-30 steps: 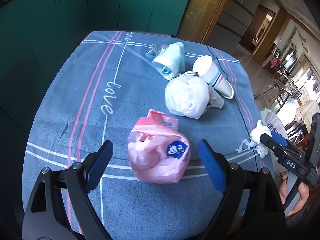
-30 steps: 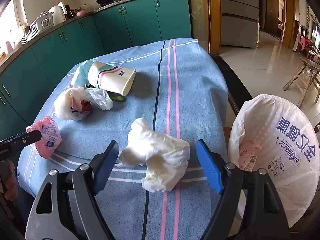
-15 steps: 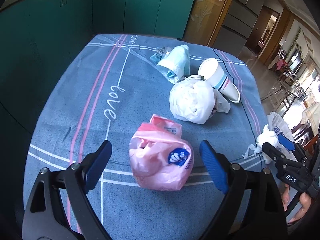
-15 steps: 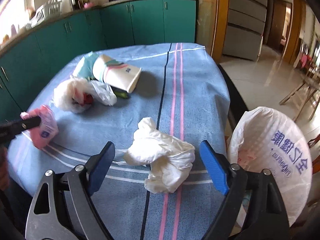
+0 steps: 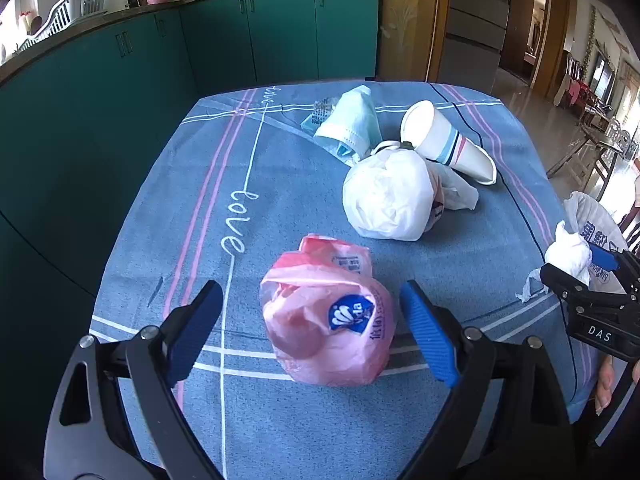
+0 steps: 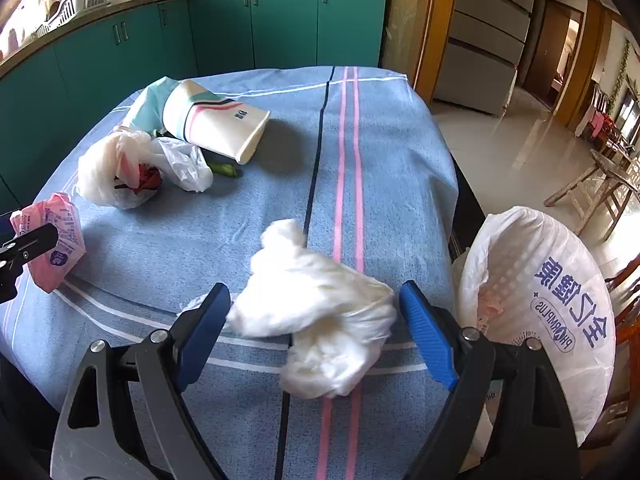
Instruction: Collect trash
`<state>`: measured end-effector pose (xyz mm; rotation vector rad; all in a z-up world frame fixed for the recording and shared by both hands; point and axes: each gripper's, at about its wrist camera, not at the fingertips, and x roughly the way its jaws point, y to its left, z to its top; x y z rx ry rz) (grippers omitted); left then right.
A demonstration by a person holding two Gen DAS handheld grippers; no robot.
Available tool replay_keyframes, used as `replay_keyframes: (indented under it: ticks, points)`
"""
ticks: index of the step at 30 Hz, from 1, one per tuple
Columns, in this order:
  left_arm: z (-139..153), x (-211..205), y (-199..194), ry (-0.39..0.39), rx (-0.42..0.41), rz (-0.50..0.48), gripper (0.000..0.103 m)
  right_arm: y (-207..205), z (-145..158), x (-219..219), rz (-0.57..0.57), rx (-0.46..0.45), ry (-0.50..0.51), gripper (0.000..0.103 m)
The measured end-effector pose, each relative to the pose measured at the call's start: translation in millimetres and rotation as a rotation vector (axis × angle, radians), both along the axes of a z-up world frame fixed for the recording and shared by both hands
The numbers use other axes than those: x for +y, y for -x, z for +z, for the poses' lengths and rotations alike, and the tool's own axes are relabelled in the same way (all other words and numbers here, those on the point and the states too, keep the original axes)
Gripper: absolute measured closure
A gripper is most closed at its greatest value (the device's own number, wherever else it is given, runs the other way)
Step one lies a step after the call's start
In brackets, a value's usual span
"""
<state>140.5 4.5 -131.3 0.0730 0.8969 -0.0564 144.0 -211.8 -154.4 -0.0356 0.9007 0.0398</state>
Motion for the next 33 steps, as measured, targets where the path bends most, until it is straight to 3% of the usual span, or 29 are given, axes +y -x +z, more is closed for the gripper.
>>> replay_keyframes:
  ticks: [16,27,33]
  points:
    - [-10,-10,-3,-0.019,0.04,-0.016,0.012,-4,-2,13,0.04,0.003,-0.004,0.018]
    - [-6,-10,3,-0.028,0.023,-0.016,0.013,-5,-3,17,0.046,0.002,0.0,0.018]
    - [-11,-13,2,-0.029,0.048,-0.037,0.034,-8,-5,15,0.045,0.015,-0.018,0.018]
